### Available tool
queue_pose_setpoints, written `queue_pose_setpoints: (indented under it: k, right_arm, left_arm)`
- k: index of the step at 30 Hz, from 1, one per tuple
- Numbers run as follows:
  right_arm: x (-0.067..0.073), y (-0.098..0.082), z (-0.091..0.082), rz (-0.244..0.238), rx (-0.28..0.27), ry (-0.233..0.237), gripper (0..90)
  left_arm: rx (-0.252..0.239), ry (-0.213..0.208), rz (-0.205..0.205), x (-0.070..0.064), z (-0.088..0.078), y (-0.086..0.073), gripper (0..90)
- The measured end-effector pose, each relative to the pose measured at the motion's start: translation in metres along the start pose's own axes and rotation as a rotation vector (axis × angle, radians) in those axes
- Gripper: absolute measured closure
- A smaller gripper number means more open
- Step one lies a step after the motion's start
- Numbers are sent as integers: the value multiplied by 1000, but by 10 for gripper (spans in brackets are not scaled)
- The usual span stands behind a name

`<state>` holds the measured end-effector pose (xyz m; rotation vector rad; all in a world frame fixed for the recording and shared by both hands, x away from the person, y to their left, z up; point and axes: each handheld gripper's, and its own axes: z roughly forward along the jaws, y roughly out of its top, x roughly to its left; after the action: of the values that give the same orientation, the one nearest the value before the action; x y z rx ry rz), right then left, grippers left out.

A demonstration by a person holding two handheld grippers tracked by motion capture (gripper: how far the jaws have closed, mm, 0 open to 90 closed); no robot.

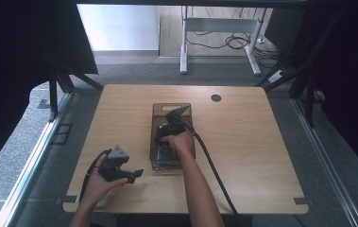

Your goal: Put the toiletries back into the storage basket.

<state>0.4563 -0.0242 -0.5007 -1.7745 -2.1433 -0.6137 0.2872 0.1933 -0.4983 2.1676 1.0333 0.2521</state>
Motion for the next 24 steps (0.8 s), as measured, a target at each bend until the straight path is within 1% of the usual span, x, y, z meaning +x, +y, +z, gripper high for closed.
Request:
queue_pose_setpoints:
  k: [3,4,7,9,11,12,14,16,18,20,22,24]
  right_arm:
    - [-1,-1,3,8,4,-23,441]
    - [-1,-1,3,14,7,-28,414]
    - [-1,-2,0,25,0,-6,385]
    - [0,-3,-5,15,-3,-11,375]
    - [1,-3,-9,16,-5,-1,374]
    - [3,-4,-13,-2,-10,-9,369]
    - [5,-5,-19,-20,-17,-15,368]
    - [7,-5,-28,-40,-39,-15,368]
    - [8,-6,-35,-61,-47,-4,367]
    - [10,-7,-45,-78,-68,5,367]
    - [9,-8,-53,-110,-83,21,367]
    - [8,-11,-62,-144,-97,25,367]
  left_arm:
    - [3,0,4,0,0,0,197]
    - [3,0,2,0,0,0,196]
    - [5,-1,5,-1,1,0,197]
    - [12,-2,9,-2,2,1,196]
    - [12,-3,10,-3,3,1,196]
    - [15,-3,11,-3,3,1,196]
    - [14,-3,13,-4,3,1,196]
    - [14,-2,12,-4,4,1,196]
    - [14,-1,12,-3,4,1,197]
    - [20,2,13,-2,4,1,196]
    - [22,4,6,-2,5,0,197]
    - [20,3,5,-3,5,0,197]
